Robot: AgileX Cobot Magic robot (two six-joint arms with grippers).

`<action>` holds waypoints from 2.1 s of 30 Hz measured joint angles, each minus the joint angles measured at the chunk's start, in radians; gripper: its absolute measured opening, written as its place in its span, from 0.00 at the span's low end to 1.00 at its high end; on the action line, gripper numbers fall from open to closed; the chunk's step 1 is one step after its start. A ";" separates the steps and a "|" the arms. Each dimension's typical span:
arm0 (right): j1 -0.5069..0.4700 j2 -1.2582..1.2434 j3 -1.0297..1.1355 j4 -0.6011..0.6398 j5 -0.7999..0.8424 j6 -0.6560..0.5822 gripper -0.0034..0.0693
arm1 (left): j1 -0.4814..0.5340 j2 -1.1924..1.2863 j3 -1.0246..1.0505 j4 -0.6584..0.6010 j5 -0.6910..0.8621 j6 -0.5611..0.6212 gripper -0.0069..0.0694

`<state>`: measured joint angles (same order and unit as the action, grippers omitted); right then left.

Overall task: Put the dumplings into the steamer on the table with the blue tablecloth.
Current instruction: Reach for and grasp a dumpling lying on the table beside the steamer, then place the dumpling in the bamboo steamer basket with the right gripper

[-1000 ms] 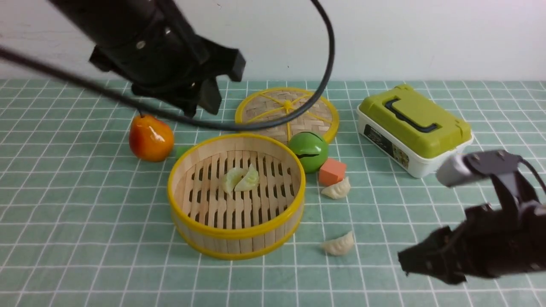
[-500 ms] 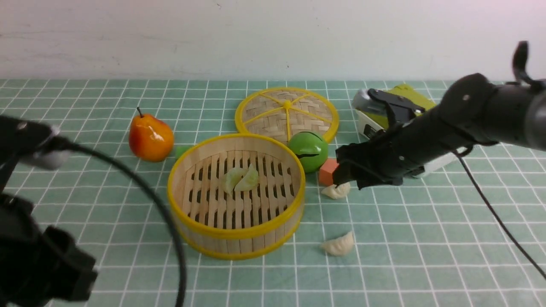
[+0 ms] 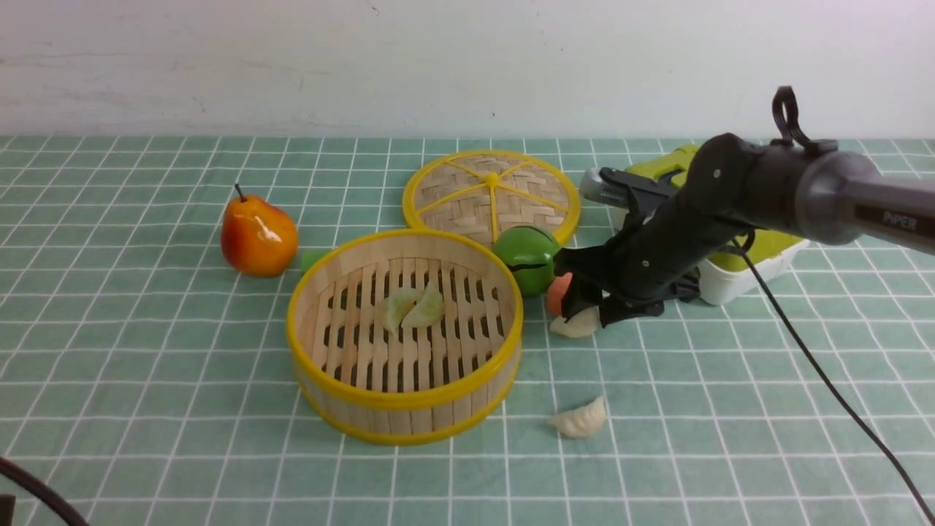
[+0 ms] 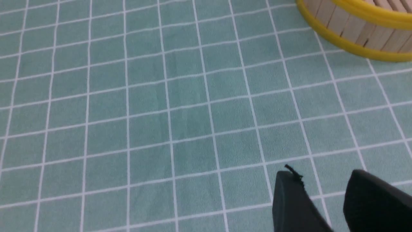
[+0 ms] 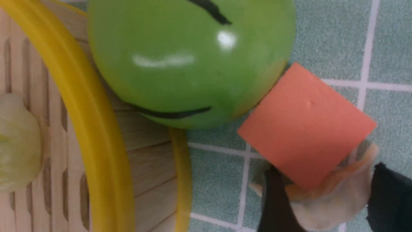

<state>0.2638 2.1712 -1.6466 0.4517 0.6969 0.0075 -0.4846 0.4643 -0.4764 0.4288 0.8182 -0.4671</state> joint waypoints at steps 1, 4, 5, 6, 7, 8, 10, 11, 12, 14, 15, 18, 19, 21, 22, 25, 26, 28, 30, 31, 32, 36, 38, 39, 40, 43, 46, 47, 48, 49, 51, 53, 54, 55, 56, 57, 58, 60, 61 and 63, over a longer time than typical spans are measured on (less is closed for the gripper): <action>0.000 0.000 0.000 0.000 0.000 0.001 0.54 | 0.000 -0.003 0.000 0.000 0.000 -0.001 0.40; 0.000 -0.011 -0.006 -0.017 0.053 -0.031 0.50 | 0.000 -0.044 0.038 0.007 -0.064 -0.021 0.40; 0.000 -0.014 -0.015 -0.027 0.074 -0.036 0.50 | 0.000 -0.054 0.048 0.008 -0.080 -0.025 0.40; 0.000 -0.016 -0.023 -0.043 0.096 -0.041 0.49 | 0.000 -0.060 0.053 0.009 -0.088 -0.026 0.40; 0.000 -0.017 -0.030 -0.054 0.110 -0.044 0.49 | 0.000 -0.064 0.057 0.009 -0.094 -0.027 0.40; 0.000 -0.018 -0.037 -0.068 0.123 -0.044 0.49 | 0.000 -0.068 0.061 0.011 -0.100 -0.028 0.40; -0.001 -0.021 -0.045 -0.077 0.132 -0.032 0.49 | 0.000 -0.070 0.064 0.011 -0.112 -0.028 0.40; -0.001 -0.022 -0.051 -0.078 0.125 -0.008 0.50 | 0.000 -0.070 0.069 0.014 -0.125 -0.028 0.40; 0.001 -0.022 -0.051 -0.079 0.115 0.006 0.51 | 0.000 -0.071 0.071 0.016 -0.132 -0.028 0.40; 0.010 -0.019 -0.051 -0.087 0.088 0.034 0.54 | 0.000 -0.071 0.073 0.025 -0.149 -0.029 0.40; 0.013 -0.018 -0.052 -0.086 0.083 0.038 0.54 | 0.000 -0.072 0.073 0.025 -0.153 -0.029 0.40; 0.036 0.006 -0.052 -0.087 0.051 0.058 0.59 | 0.000 -0.072 0.074 0.033 -0.158 -0.029 0.40; 0.040 0.015 -0.052 -0.094 0.047 0.058 0.60 | 0.000 -0.072 0.074 0.034 -0.158 -0.029 0.40; 0.044 0.024 -0.052 -0.092 0.040 0.059 0.60 | 0.000 -0.072 0.074 0.034 -0.159 -0.029 0.40; 0.046 0.035 -0.052 -0.096 0.040 0.059 0.57 | 0.000 -0.072 0.074 0.034 -0.160 -0.029 0.40; 0.046 0.035 -0.052 -0.095 0.051 0.061 0.46 | 0.000 -0.074 0.074 0.034 -0.161 -0.029 0.40; 0.046 0.035 -0.052 -0.095 0.062 0.054 0.39 | 0.000 -0.074 0.074 0.034 -0.161 -0.029 0.40; 0.046 0.033 -0.052 -0.098 0.077 0.035 0.31 | 0.000 -0.079 0.074 0.034 -0.161 -0.029 0.40; 0.046 0.023 -0.052 -0.103 0.109 0.002 0.30 | 0.000 -0.086 0.074 0.034 -0.161 -0.029 0.40; 0.046 0.017 -0.052 -0.107 0.139 -0.008 0.30 | 0.000 -0.091 0.074 0.034 -0.161 -0.029 0.40; 0.046 0.011 -0.054 -0.108 0.167 -0.019 0.30 | 0.000 -0.093 0.074 0.034 -0.160 -0.029 0.40; 0.050 -0.048 -0.102 -0.100 0.242 -0.028 0.30 | 0.000 -0.101 0.074 0.033 -0.160 -0.029 0.40; 0.069 -0.089 -0.143 -0.066 0.253 -0.028 0.30 | 0.000 -0.103 0.074 0.033 -0.164 -0.029 0.40; 0.092 -0.108 -0.163 -0.041 0.251 -0.028 0.30 | 0.000 -0.103 0.074 0.033 -0.169 -0.029 0.40; 0.119 -0.120 -0.180 -0.010 0.242 -0.029 0.30 | 0.000 -0.103 0.074 0.033 -0.172 -0.029 0.40; 0.186 -0.123 -0.194 0.047 0.199 -0.043 0.30 | 0.000 -0.103 0.074 0.033 -0.181 -0.029 0.40; 0.302 -0.058 -0.199 0.073 0.110 -0.052 0.30 | 0.000 -0.103 0.074 0.021 -0.187 -0.029 0.40; 0.323 -0.032 -0.199 0.073 0.094 -0.052 0.30 | 0.000 -0.103 0.074 0.015 -0.187 -0.029 0.40; 0.338 -0.010 -0.198 0.070 0.079 -0.049 0.30 | 0.000 -0.103 0.074 0.010 -0.188 -0.029 0.40; 0.340 -0.005 -0.197 0.068 0.076 -0.047 0.30 | 0.000 -0.103 0.074 0.007 -0.188 -0.029 0.40; 0.355 0.050 -0.195 0.048 0.050 -0.022 0.30 | 0.000 -0.103 0.074 -0.004 -0.188 -0.029 0.40; 0.356 0.079 -0.192 0.046 0.037 0.015 0.30 | 0.000 -0.103 0.074 -0.007 -0.188 -0.029 0.40; 0.355 0.079 -0.192 0.044 0.037 0.026 0.30 | 0.000 -0.103 0.074 -0.008 -0.188 -0.029 0.40; 0.355 0.079 -0.193 0.039 0.034 0.034 0.31 | 0.000 -0.103 0.074 -0.008 -0.188 -0.029 0.40; 0.355 0.079 -0.193 0.039 0.034 0.037 0.33 | 0.000 -0.103 0.074 -0.008 -0.190 -0.029 0.40; 0.355 0.079 -0.197 0.039 0.035 0.039 0.36 | 0.000 -0.103 0.074 -0.008 -0.190 -0.029 0.40; 0.355 0.079 -0.198 0.039 0.035 0.040 0.36 | 0.000 -0.103 0.074 -0.008 -0.190 -0.029 0.40; 0.355 0.084 -0.212 0.039 0.054 0.041 0.44 | 0.000 -0.104 0.074 -0.008 -0.190 -0.029 0.40; 0.355 0.087 -0.231 0.038 0.083 0.043 0.51 | 0.000 -0.104 0.074 -0.008 -0.191 -0.029 0.40; 0.353 0.088 -0.276 0.036 0.146 0.044 0.61 | 0.000 -0.104 0.074 -0.008 -0.191 -0.029 0.40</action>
<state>0.6166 2.2594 -1.9226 0.4881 0.8426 0.0515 -0.4846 0.3605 -0.4024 0.4209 0.6276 -0.4958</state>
